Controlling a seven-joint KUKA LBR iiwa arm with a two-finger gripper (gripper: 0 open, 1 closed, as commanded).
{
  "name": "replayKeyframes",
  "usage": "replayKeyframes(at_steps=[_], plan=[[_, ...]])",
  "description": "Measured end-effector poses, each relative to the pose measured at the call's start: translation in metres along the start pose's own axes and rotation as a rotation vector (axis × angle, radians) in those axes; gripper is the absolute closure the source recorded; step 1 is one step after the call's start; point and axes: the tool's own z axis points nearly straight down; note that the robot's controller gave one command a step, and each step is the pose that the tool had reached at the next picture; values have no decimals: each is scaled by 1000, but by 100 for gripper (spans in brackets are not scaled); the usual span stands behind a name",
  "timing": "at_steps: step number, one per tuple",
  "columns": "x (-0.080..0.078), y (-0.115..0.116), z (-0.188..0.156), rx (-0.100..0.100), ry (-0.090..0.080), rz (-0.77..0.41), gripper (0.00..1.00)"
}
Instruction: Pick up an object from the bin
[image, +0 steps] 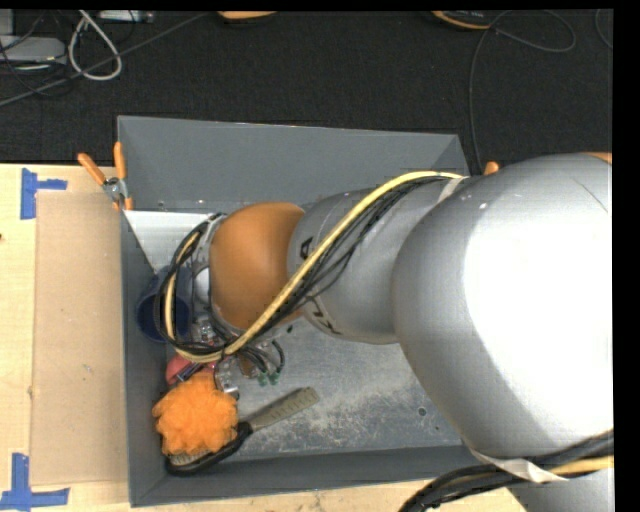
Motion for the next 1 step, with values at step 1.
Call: replayKeyframes(at_steps=[1], plan=[[-19, -16, -62, -3, 10, -22, 0]])
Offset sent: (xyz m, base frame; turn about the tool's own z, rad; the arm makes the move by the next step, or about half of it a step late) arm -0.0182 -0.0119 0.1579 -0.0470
